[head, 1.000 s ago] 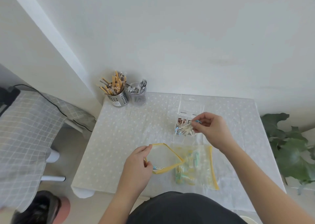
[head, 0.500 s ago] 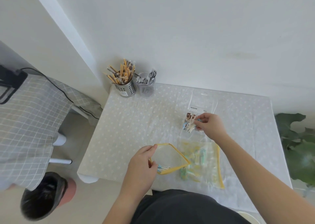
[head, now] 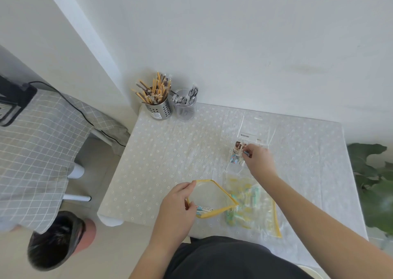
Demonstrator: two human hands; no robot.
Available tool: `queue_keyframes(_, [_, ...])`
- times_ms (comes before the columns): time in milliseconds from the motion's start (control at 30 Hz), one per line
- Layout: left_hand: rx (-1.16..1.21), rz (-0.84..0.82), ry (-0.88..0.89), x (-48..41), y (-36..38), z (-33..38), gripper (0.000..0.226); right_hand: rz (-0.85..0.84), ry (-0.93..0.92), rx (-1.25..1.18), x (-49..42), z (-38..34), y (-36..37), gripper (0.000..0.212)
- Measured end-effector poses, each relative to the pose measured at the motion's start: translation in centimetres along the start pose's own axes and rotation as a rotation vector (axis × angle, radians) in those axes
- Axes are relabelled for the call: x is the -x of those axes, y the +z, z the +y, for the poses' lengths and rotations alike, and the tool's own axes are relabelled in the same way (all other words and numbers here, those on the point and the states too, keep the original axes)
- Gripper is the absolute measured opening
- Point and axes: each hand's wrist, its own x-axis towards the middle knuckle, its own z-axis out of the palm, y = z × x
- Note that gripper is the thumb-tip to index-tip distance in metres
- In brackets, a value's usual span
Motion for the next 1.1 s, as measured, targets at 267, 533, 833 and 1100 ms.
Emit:
queue_keyframes(267, [-0.012,-0.012,0.007,-0.2,0.3,-0.2,0.060,-0.108,-0.042,0.278,-0.5,0.5,1.5,0.018])
queue_keyframes(533, [-0.023,-0.014,-0.002,-0.2,0.3,0.0,0.060,-0.206,0.081,0.416,-1.4,-0.3,1.6,0.022])
queue_keyframes(833, [-0.006,-0.015,0.011,-0.1,0.3,0.3,0.060,-0.101,0.066,0.437,-0.7,-0.5,2.2,0.024])
queue_keyframes(1100, [0.008,-0.018,0.018,0.2,0.4,0.5,0.059,-0.025,0.154,0.208,-0.2,-0.1,2.2,0.015])
